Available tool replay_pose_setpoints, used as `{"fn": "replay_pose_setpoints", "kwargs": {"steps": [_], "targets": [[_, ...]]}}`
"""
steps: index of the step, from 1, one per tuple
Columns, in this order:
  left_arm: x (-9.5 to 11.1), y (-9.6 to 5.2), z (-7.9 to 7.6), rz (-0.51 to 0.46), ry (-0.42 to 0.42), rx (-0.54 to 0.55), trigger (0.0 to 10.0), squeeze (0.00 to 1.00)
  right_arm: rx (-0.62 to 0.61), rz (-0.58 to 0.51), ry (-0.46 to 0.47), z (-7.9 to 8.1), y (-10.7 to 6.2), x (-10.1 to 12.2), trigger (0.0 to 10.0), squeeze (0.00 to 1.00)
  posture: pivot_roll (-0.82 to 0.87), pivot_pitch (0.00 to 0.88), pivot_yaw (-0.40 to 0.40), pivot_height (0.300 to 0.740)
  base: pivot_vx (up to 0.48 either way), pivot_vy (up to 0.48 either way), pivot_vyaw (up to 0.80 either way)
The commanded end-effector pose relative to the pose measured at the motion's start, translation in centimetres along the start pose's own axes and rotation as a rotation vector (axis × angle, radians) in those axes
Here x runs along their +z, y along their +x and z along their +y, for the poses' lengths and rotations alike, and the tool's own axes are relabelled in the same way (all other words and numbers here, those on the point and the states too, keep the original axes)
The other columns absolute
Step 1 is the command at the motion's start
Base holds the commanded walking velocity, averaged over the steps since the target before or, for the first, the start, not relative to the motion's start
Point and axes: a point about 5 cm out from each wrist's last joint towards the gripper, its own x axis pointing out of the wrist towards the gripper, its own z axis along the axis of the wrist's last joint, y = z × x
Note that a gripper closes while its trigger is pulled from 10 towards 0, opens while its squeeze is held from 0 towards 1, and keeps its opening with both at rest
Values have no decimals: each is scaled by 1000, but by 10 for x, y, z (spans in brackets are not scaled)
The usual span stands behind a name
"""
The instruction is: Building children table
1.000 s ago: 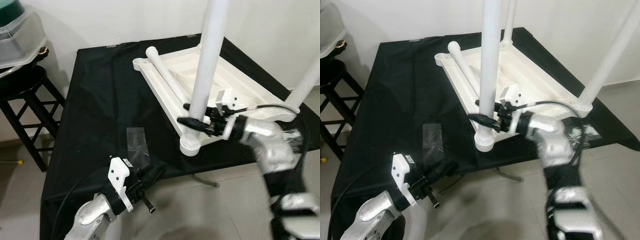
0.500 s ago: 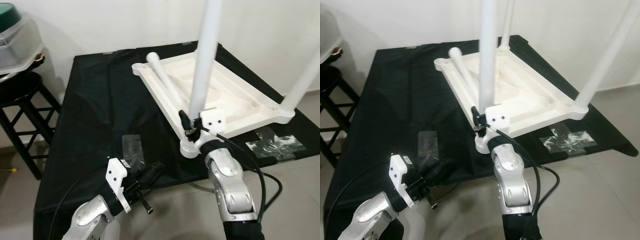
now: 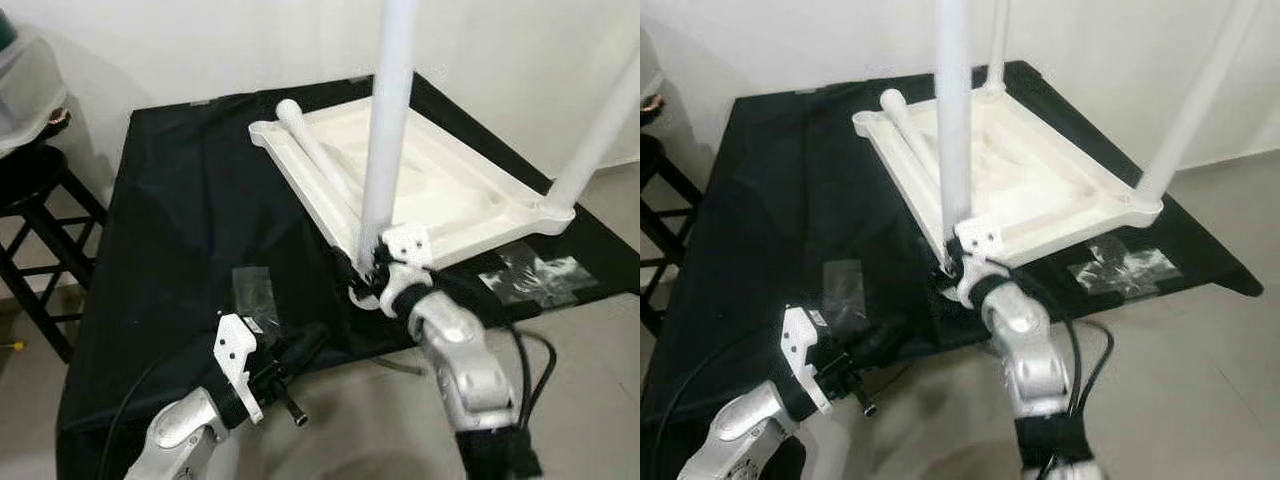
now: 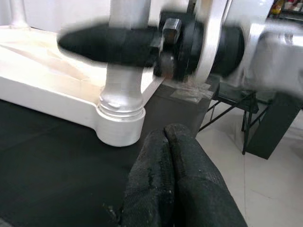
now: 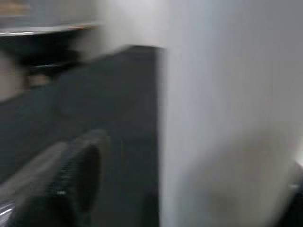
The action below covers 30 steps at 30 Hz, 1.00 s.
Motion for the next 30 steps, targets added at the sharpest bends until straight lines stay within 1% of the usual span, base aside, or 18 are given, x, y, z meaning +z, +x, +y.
{"fn": "replay_pose_setpoints", "kwargs": {"steps": [1, 2, 3, 5, 6, 8, 10, 12, 13, 15, 16, 17, 18, 19, 20, 21, 25, 30], "targets": [[-4, -3, 0, 19, -9, 10, 10000, 0, 191, 28, -3, 9, 0, -6, 10000, 220, -34, 168, 20, 740, 0, 0, 0], [-4, -3, -1, 18, -9, 10, 10000, 0, 259, 62, -41, 3, -2, -9, 10000, 0, -31, 168, 18, 740, 0, 0, 0], [-4, -3, -1, 18, -9, 10, 10000, 0, 259, 62, -41, 3, -2, -9, 10000, 0, -31, 168, 18, 740, 0, 0, 0], [-5, -3, -1, 17, -10, 11, 10000, 0, 328, 96, -71, -8, -3, -11, 10000, 0, -28, 168, 19, 740, 0, 0, 0], [-5, -3, -1, 17, -11, 11, 10000, 0, 342, 96, -80, -13, -1, -10, 10000, 0, -28, 168, 19, 740, 0, 0, 0], [-5, -3, -2, 17, -11, 11, 10000, 0, 361, 89, -71, -16, 1, -8, 10000, 0, -23, 167, 21, 740, 0, 0, 0], [-5, -3, -2, 17, -12, 10, 10000, 0, 380, 79, -57, -19, 4, -5, 10000, 0, -19, 166, 21, 740, 0, 0, 0], [-6, -4, -3, 19, -13, 8, 10000, 0, 442, 58, -13, -23, 8, 2, 10000, 0, -14, 166, 23, 740, 0, 0, 0], [-6, -4, -3, 19, -13, 8, 10000, 0, 442, 58, -13, -23, 8, 2, 10000, 0, -14, 166, 23, 740, 0, 0, 0], [-6, -5, -4, 21, -14, 7, 10000, 0, 544, 48, 24, -25, 10, 6, 10000, 0, -6, 168, 21, 740, 0, 0, 0], [-6, -5, -4, 21, -14, 7, 10000, 0, 544, 48, 24, -25, 10, 6, 10000, 0, -6, 168, 21, 740, 0, 0, 0], [-6, -5, -5, 22, -14, 6, 10000, 0, 588, 45, 43, -26, 10, 7, 4353, 0, -2, 169, 21, 740, 0, 0, 0], [-6, -6, -5, 23, -15, 6, 10000, 0, 627, 42, 55, -28, 11, 8, 4353, 0, 0, 169, 21, 740, 0, 0, 0], [-6, -6, -5, 23, -15, 6, 10000, 0, 627, 42, 55, -28, 11, 8, 4353, 0, 0, 169, 21, 740, 0, 0, 0], [-6, -6, -6, 23, -15, 6, 10000, 0, 648, 39, 62, -29, 12, 9, 392, 0, 0, 169, 21, 740, 0, 0, 0], [-6, -7, -6, 24, -15, 7, 10000, 0, 659, 40, 64, -30, 13, 9, 0, 0, 5, 171, 21, 740, 0, 0, 0], [-6, -7, -7, 27, -17, 7, 10000, 0, 678, 42, 59, -33, 15, 8, 0, 0, 4, 171, 22, 740, 0, 0, 0], [-6, -7, -7, 28, -19, 5, 10000, 0, 669, 39, 54, -38, 14, 7, 0, 0, -1, 171, 26, 740, 0, 0, 0]]}}
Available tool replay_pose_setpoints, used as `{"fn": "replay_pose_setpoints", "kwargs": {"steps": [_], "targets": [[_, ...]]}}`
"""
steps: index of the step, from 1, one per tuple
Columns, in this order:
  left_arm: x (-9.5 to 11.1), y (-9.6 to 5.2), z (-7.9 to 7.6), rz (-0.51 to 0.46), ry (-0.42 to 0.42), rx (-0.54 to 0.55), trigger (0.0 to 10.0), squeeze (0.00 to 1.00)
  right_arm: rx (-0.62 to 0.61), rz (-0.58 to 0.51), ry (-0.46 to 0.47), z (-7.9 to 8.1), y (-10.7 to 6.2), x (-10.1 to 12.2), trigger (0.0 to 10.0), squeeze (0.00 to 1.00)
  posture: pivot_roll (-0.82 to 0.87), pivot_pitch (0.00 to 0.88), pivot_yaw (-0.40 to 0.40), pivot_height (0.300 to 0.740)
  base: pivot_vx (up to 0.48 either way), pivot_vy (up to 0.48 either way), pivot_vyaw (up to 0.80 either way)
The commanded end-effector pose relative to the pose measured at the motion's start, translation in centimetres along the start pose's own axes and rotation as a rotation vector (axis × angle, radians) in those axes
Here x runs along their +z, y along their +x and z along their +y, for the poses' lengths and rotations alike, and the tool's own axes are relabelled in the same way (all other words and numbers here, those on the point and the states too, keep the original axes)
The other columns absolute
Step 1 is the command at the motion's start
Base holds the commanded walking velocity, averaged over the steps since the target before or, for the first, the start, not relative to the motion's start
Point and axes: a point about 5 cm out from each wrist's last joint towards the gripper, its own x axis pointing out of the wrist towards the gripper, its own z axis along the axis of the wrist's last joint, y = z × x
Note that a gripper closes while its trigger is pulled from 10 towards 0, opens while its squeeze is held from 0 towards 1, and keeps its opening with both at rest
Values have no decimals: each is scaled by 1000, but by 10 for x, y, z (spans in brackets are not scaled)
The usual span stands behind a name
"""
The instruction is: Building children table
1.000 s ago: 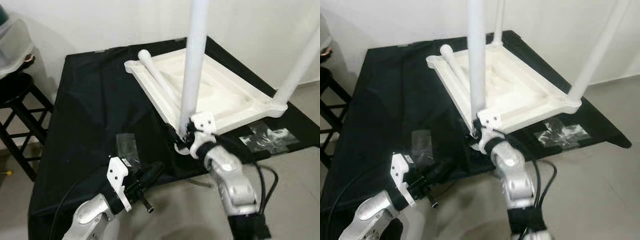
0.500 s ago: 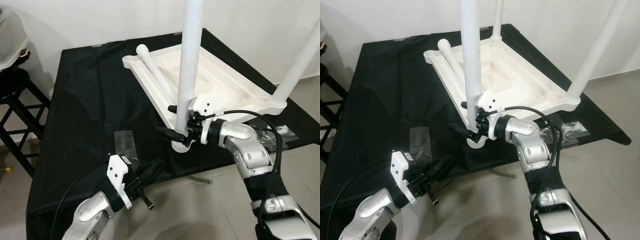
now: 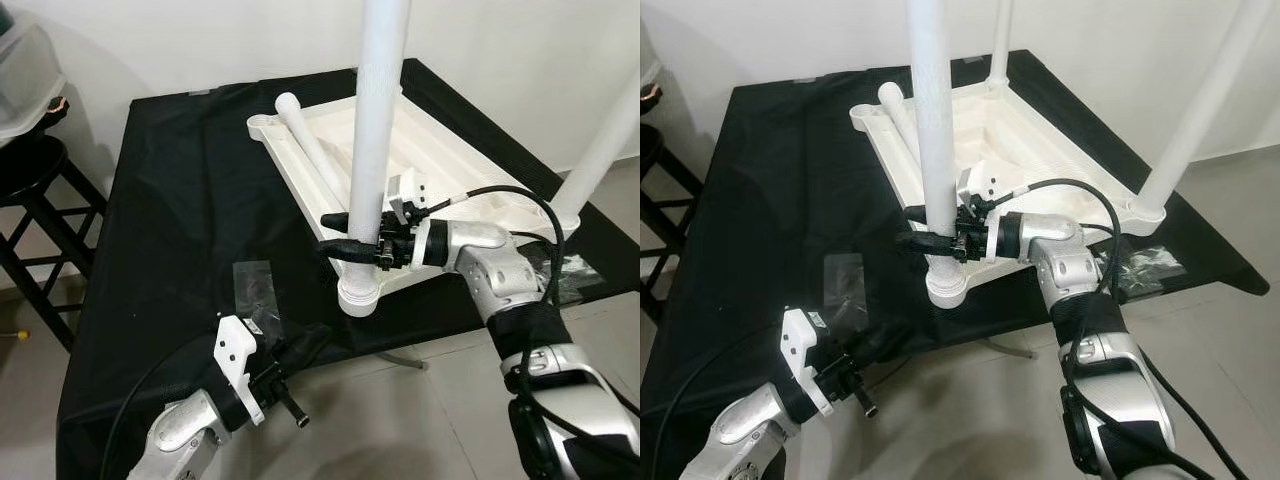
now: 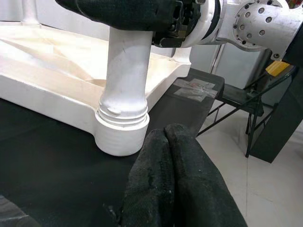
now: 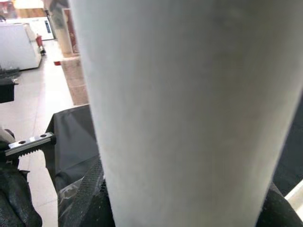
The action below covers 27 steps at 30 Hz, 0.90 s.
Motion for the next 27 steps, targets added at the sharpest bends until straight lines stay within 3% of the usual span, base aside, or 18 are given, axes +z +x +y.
{"fn": "replay_pose_setpoints", "kwargs": {"steps": [1, 4, 7, 8, 9, 11, 12, 14, 15, 16, 17, 18, 19, 22, 27], "targets": [[-3, -3, -1, 22, 0, -1, 10000, 0, 40, 9, 21, 3, 4, -5, 0, 0, -1, 171, 26, 740, 0, 0, 0], [-3, -3, -1, 22, -1, -2, 10000, 0, 21, 9, 10, 3, 0, -6, 0, 0, -5, 173, 27, 740, 0, 0, 0], [-2, -3, -1, 20, -3, -3, 10000, 0, -160, 36, -56, 1, -13, -11, 0, 0, -19, 181, 24, 740, 0, 0, 0], [-2, -3, -1, 20, -3, -3, 10000, 0, -160, 36, -56, 1, -13, -11, 0, 0, -19, 181, 24, 740, 0, 0, 0], [-2, -3, 0, 19, -3, -3, 10000, 0, -270, 37, -49, 4, -14, -16, 0, 0, -24, 184, 18, 740, 0, 0, 0], [-2, -3, 0, 19, -3, -3, 10000, 0, -270, 37, -49, 4, -14, -16, 0, 0, -24, 184, 18, 740, 0, 0, 0], [-1, -4, 0, 19, -3, -2, 10000, 0, -540, 10, -19, 6, -12, -25, 0, 0, -28, 186, 20, 740, 0, 0, 0], [-1, -4, 0, 19, -3, -2, 10000, 0, -540, 10, -19, 6, -12, -25, 0, 0, -28, 186, 20, 740, 0, 0, 0], [-1, -4, 3, 20, -1, -3, 10000, 0, -757, 83, 40, 34, -9, -57, 0, 0, -36, 193, 54, 740, 0, 0, 0], [-1, -4, 3, 20, -1, -3, 10000, 0, -757, 83, 40, 34, -9, -57, 0, 0, -36, 193, 54, 740, 0, 0, 0], [0, -4, 5, 21, 1, -5, 10000, 0, -917, 140, 90, 57, -12, -77, 0, 0, -40, 188, 57, 740, 0, 0, 0], [0, -4, 5, 21, 1, -5, 10000, 0, -917, 140, 90, 57, -12, -77, 0, 0, -40, 188, 57, 740, 0, 0, 0], [-1, -3, 7, 26, -1, -13, 10000, 0, -990, 176, 82, 67, -13, -83, 0, 0, -37, 176, 61, 740, 0, 0, 0], [-1, -3, 8, 29, -3, -18, 10000, 0, -996, 193, 68, 70, -12, -84, 0, 0, -37, 176, 61, 740, 0, 0, 0], [0, -3, 11, 29, 1, 0, 10000, 0, -974, 185, 55, 67, -8, -81, 0, 0, -10, 175, 57, 740, 0, 0, 0]]}}
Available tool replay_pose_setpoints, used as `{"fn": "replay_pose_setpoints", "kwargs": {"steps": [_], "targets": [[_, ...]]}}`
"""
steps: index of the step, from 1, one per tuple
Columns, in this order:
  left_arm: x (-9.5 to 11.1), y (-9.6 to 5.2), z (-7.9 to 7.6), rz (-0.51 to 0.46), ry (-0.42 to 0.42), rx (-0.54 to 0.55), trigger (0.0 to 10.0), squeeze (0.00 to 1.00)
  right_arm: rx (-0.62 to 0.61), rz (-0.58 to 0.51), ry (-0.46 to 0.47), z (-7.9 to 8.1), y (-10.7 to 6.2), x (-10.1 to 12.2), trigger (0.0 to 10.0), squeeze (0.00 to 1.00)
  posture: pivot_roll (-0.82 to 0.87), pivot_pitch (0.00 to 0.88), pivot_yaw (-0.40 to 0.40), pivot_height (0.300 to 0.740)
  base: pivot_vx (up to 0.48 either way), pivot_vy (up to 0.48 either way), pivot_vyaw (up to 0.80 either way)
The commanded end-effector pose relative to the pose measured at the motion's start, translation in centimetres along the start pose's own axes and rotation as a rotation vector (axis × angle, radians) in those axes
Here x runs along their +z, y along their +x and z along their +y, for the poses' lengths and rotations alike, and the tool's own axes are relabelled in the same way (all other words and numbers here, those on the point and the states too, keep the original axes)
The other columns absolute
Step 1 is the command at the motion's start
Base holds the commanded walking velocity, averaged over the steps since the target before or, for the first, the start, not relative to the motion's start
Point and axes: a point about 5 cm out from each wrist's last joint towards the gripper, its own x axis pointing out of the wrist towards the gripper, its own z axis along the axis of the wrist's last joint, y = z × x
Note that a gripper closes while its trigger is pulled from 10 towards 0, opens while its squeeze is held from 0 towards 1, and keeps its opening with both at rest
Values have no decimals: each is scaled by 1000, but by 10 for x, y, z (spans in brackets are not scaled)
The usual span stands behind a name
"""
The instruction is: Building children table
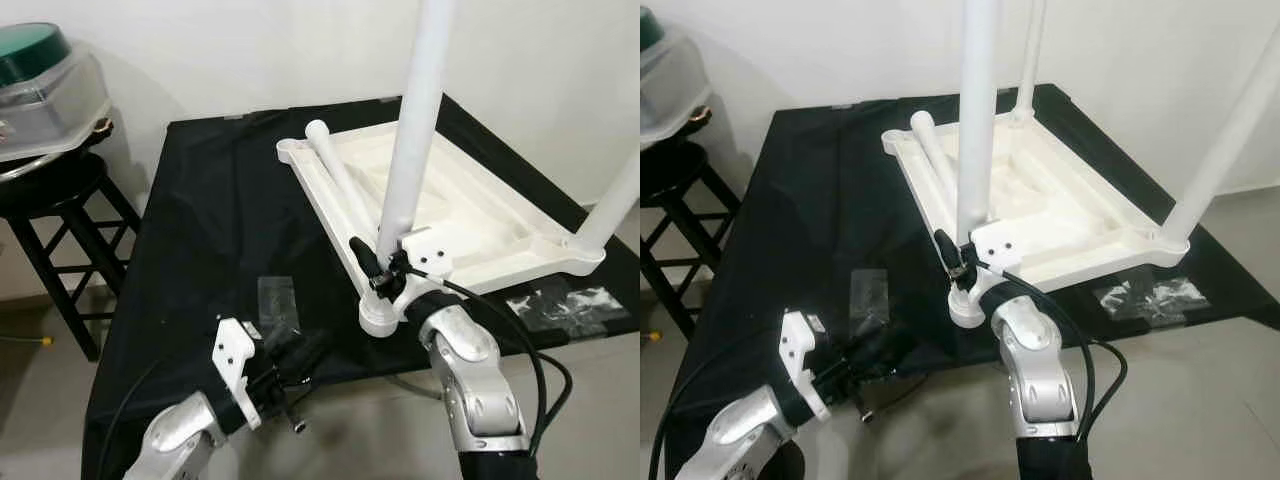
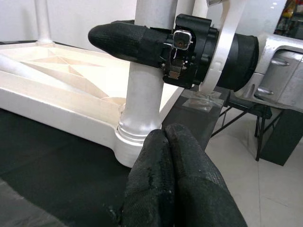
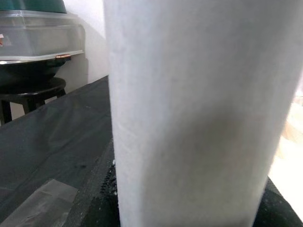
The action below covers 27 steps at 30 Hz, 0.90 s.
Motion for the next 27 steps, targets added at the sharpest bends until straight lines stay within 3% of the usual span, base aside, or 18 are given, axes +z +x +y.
{"fn": "replay_pose_setpoints", "kwargs": {"steps": [1, 2, 3, 4, 6, 7, 10, 11, 12, 13, 14, 15, 22, 24, 27], "targets": [[-5, -5, 4, 34, -18, 19, 10000, 0, -37, 207, -33, -7, -13, -43, 0, 0, -10, 175, 57, 740, 0, 0, 0], [-5, -6, 4, 33, -15, 26, 10000, 0, -15, 215, -28, -6, -11, -43, 10000, 0, -6, 178, 54, 740, 0, 0, 0], [-4, -6, 4, 32, -14, 28, 10000, 0, 1, 206, -12, -5, -10, -41, 10000, 0, -8, 178, 57, 740, 0, 0, 0], [-4, -6, 4, 33, -15, 24, 10000, 0, 61, 182, 8, -4, -6, -36, 10000, 275, -9, 179, 58, 740, 0, 0, 0], [-4, -6, 3, 33, -16, 21, 10000, 0, 88, 168, 18, -3, -5, -31, 10000, 275, -9, 179, 58, 740, 0, 0, 0], [-4, -5, 3, 34, -17, 18, 10000, 0, 151, 150, 52, -2, -2, -25, 10000, 1000, -8, 180, 58, 740, 0, 0, 0], [-4, -5, 2, 34, -18, 15, 10000, 0, 174, 145, 72, 0, -2, -20, 10000, 1000, -7, 180, 57, 740, 0, 0, 0], [-5, -5, 2, 33, -19, 14, 10000, 0, 354, 89, 59, 2, -1, -1, 10000, 1000, -3, 180, 53, 740, 0, 0, 0], [-5, -4, 1, 32, -19, 15, 10000, 0, 458, 72, 28, -1, 0, 6, 10000, 773, -2, 180, 49, 740, 0, 0, 0], [-5, -4, 1, 31, -19, 16, 10000, 0, 549, 63, 0, -3, 0, 11, 10000, 416, -2, 180, 49, 740, 0, 0, 0], [-5, -4, 1, 31, -19, 16, 10000, 0, 549, 63, 0, -3, 0, 11, 10000, 416, -2, 180, 49, 740, 0, 0, 0], [-5, -4, 1, 29, -20, 16, 10000, 0, 608, 60, -30, -5, 1, 14, 10000, 0, -3, 181, 48, 740, 0, 0, 0], [-5, -3, -1, 25, -21, 17, 10000, 0, 719, 48, -77, -12, 13, 21, 10000, 0, 11, 182, 38, 740, 0, 0, 0], [-5, -3, -3, 23, -20, 21, 10000, 0, 723, 33, -91, -25, 31, 30, 10000, 0, 25, 182, 29, 740, 0, 0, 0], [-5, -4, -4, 22, -18, 25, 10000, 0, 725, 20, -95, -35, 42, 37, 10000, 0, 32, 183, 26, 740, 0, 0, 0]]}}
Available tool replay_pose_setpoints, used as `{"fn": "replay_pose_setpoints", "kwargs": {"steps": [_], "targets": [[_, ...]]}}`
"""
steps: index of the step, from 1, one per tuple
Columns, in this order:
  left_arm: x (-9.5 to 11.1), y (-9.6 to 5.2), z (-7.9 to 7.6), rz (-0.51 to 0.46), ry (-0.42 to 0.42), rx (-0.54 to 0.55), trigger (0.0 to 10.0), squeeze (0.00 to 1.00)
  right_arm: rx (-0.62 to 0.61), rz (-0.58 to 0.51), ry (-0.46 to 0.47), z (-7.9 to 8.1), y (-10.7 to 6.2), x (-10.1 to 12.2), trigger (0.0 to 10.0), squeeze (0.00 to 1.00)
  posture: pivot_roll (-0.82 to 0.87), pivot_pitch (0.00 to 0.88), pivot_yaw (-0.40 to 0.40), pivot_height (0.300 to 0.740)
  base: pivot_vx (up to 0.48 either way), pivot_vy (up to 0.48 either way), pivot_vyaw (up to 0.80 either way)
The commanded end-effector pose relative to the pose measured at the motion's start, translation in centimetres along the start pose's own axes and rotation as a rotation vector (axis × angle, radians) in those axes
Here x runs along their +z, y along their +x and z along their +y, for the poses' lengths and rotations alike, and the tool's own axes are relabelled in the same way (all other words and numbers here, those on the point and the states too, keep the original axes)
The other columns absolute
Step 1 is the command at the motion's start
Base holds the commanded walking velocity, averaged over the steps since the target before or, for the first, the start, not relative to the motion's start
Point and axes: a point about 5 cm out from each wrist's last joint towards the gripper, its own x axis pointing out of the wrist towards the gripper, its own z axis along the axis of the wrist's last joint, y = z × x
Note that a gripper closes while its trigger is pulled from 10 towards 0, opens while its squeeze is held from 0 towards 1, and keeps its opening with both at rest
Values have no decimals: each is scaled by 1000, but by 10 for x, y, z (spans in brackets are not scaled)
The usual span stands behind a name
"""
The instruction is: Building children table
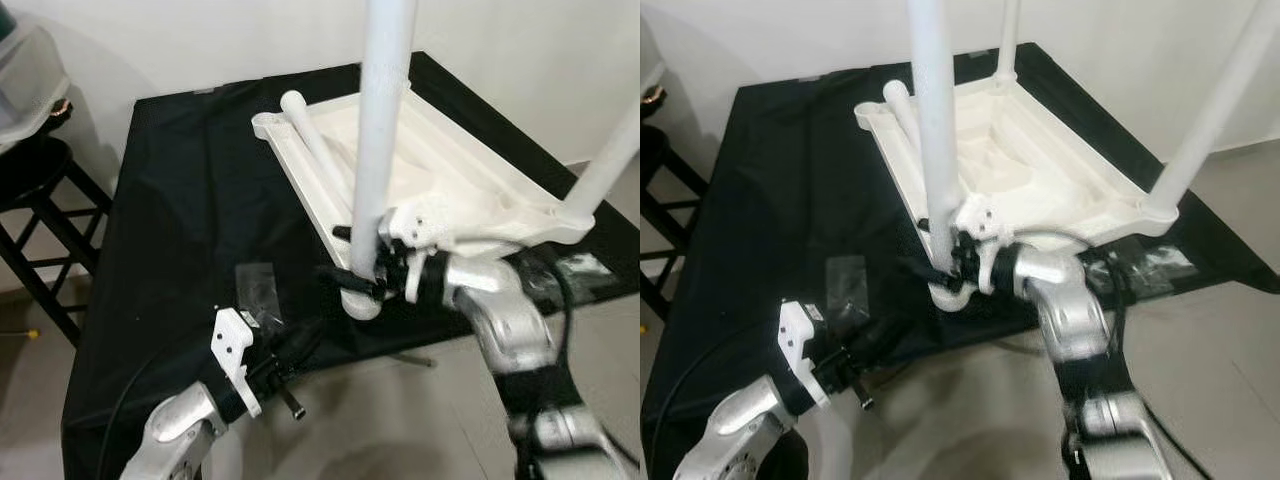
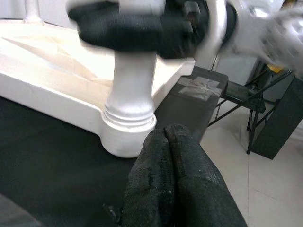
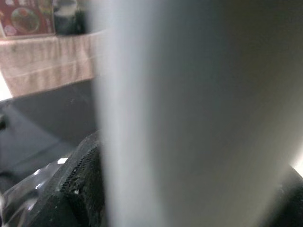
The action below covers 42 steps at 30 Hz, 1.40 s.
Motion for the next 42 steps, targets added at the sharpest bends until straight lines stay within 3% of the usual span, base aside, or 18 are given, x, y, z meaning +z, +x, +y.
{"fn": "replay_pose_setpoints", "kwargs": {"steps": [1, 3, 4, 5, 6, 7, 8, 14, 21, 23, 25, 28, 29, 31, 33, 40, 41, 42], "targets": [[-2, -4, -1, 12, -2, 10, 10000, 0, 28, -10, 12, 1, 4, -3, 10000, 0, 32, 183, 26, 740, 0, 0, 0], [-2, -4, -2, 11, 5, 13, 10000, 0, 57, -16, 18, -3, 2, 0, 10000, 0, 37, 183, 18, 740, 0, 0, 0], [-2, -5, -2, 6, 13, 23, 10000, 0, 99, -14, 27, -6, 0, 2, 7020, 0, 41, 181, 16, 740, 0, 0, 0], [-1, -7, -2, -2, 29, 40, 10000, 0, 145, -14, 46, -8, -2, 4, 2549, 0, 43, 179, 12, 740, 0, 0, 0], [-1, -7, -2, -2, 29, 40, 10000, 0, 145, -14, 46, -8, -2, 4, 2549, 0, 43, 179, 12, 740, 0, 0, 0], [1, -8, -2, -10, 52, 57, 10000, 0, 183, -5, 58, -9, -5, 4, 157, 0, 45, 175, 9, 740, 0, 0, 0], [2, -10, -2, -18, 84, 80, 10000, 0, 220, 8, 70, -9, -8, 2, 0, 0, 45, 175, 9, 740, 0, 0, 0], [3, -11, -3, -22, 105, 94, 10000, 0, 241, 16, 77, -9, -10, 0, 0, 0, 47, 170, 4, 740, 0, 0, 0], [5, -18, 0, -46, 142, 198, 10000, 0, 218, 28, 121, -7, -17, -18, 0, 0, 28, 161, 15, 740, 0, 0, 0], [5, -19, 0, -49, 145, 214, 10000, 0, 147, 40, 144, -7, -20, -28, 0, 0, 21, 160, 14, 740, 0, 0, 0], [5, -20, 1, -50, 145, 220, 10000, 0, -113, 147, 209, 2, -20, -60, 0, 0, 15, 167, 1, 740, 0, 0, 0], [5, -20, 1, -50, 145, 220, 10000, 0, -113, 147, 209, 2, -20, -60, 0, 0, 15, 167, 1, 740, 0, 0, 0], [5, -21, 1, -50, 147, 223, 10000, 0, -435, 230, 269, 8, -21, -80, 0, 0, 6, 171, 2, 740, 0, 0, 0], [5, -23, 4, -51, 154, 230, 10000, 0, -716, 289, 391, 64, -21, -96, 0, 0, -11, 172, 22, 740, 0, 0, 0], [5, -22, 5, -51, 158, 234, 10000, 0, -791, 292, 400, 71, -26, -95, 0, 0, -21, 161, 27, 740, 0, 0, 0], [4, -24, 7, -49, 157, 248, 10000, 0, -830, 279, 347, 45, -30, -90, 0, 0, -16, 148, 22, 740, 0, 0, 0], [4, -24, 8, -52, 156, 263, 10000, 0, -813, 285, 342, 43, -28, -89, 6784, 0, -15, 149, 22, 740, 0, 0, 0], [4, -25, 8, -54, 155, 275, 10000, 0, -798, 265, 344, 39, -26, -86, 10000, 31, -15, 148, 23, 740, 0, 0, 0]]}}
